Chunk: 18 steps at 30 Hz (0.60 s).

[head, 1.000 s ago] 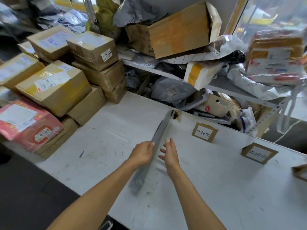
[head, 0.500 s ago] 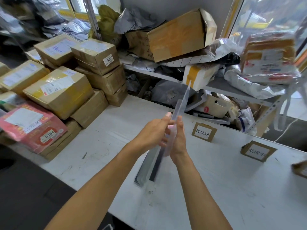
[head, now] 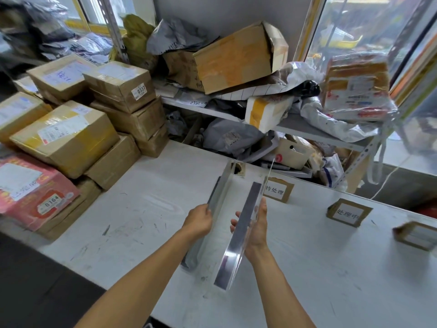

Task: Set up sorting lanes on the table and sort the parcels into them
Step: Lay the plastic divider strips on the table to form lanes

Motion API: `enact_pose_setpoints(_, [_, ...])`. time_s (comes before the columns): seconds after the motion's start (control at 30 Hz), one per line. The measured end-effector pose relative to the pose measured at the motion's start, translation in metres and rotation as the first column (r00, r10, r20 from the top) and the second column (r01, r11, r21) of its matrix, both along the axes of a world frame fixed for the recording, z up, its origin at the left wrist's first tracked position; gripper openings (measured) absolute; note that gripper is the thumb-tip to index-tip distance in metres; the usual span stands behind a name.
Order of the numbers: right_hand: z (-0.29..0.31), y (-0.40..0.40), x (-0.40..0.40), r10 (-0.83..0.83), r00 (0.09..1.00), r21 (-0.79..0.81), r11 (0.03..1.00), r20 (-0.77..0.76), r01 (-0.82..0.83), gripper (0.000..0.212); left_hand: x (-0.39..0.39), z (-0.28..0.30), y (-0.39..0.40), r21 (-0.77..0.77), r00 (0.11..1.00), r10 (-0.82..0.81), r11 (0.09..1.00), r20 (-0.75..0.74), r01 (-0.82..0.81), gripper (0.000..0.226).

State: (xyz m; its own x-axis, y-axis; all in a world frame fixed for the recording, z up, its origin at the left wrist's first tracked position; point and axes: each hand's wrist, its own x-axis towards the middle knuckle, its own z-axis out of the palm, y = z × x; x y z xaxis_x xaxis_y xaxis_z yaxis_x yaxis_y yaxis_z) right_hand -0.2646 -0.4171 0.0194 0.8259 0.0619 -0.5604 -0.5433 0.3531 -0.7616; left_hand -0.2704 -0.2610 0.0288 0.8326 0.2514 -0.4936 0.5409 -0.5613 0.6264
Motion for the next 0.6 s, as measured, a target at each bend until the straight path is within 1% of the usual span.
enact_pose_setpoints(0.03, [-0.002,0.000,0.001,0.004,1.000,-0.008,1.000,-0.012,-0.004,0.094,0.001,0.004,0.002,-0.003,1.000,0.000,1.000,0.018,0.000,0.041])
enact_pose_setpoints(0.1, [-0.004,0.003,0.003,0.024,0.999,-0.011,1.000,-0.025,-0.025,0.136,0.001,0.019,0.005,-0.010,0.999,0.003,1.000,0.049,-0.003,0.041])
enact_pose_setpoints(0.13, [-0.004,0.006,0.002,0.026,1.000,0.004,1.000,-0.017,-0.026,0.148,0.002,0.027,0.008,-0.011,0.998,0.007,1.000,0.070,-0.006,0.041])
enact_pose_setpoints(0.17, [-0.005,0.006,0.003,0.025,1.000,0.024,0.999,0.000,-0.025,0.152,0.002,0.034,0.010,-0.015,0.996,0.009,1.000,0.087,-0.008,0.041])
enact_pose_setpoints(0.2, [0.001,0.007,0.005,0.017,1.000,0.044,0.999,0.013,-0.018,0.148,0.002,0.042,0.014,-0.019,0.995,0.015,1.000,0.103,-0.014,0.041])
enact_pose_setpoints(0.23, [0.007,0.008,0.006,0.004,1.000,0.070,0.998,0.019,-0.006,0.138,0.000,0.050,0.018,-0.022,0.992,0.019,1.000,0.122,-0.017,0.041])
enact_pose_setpoints(0.3, [0.010,0.010,0.011,-0.013,1.000,0.139,0.990,0.019,0.011,0.110,-0.003,0.070,0.024,-0.042,0.985,0.015,0.999,0.172,-0.008,0.041])
enact_pose_setpoints(0.33, [0.012,0.012,0.012,-0.009,0.999,0.158,0.987,0.031,0.004,0.101,-0.005,0.081,0.025,-0.062,0.981,0.012,0.998,0.194,0.000,0.041])
enact_pose_setpoints(0.37, [0.017,0.014,0.012,0.011,0.999,0.166,0.986,0.047,-0.019,0.099,-0.010,0.095,0.025,-0.083,0.976,0.008,0.996,0.218,0.010,0.041])
enact_pose_setpoints(0.43, [0.025,0.019,0.011,0.090,0.993,0.173,0.980,0.082,-0.103,0.109,-0.019,0.119,0.021,-0.109,0.967,-0.019,0.993,0.253,0.048,0.040])
enact_pose_setpoints(0.47, [0.026,0.022,0.011,0.105,0.990,0.161,0.980,0.099,-0.120,0.111,-0.025,0.128,0.017,-0.112,0.964,-0.042,0.991,0.261,0.073,0.040])
enact_pose_setpoints(0.53, [0.017,0.022,0.017,0.085,0.989,0.176,0.979,0.120,-0.105,0.106,-0.039,0.139,0.005,-0.107,0.960,-0.103,0.985,0.262,0.134,0.038])
enact_pose_setpoints(0.57, [0.025,0.022,0.016,0.081,0.989,0.132,0.986,0.123,-0.098,0.101,-0.048,0.142,-0.003,-0.106,0.956,-0.133,0.981,0.260,0.165,0.036])
enact_pose_setpoints(0.6, [0.039,0.020,0.015,0.010,0.990,0.152,0.988,0.138,-0.031,0.093,-0.057,0.142,-0.010,-0.098,0.950,-0.172,0.974,0.262,0.204,0.033])
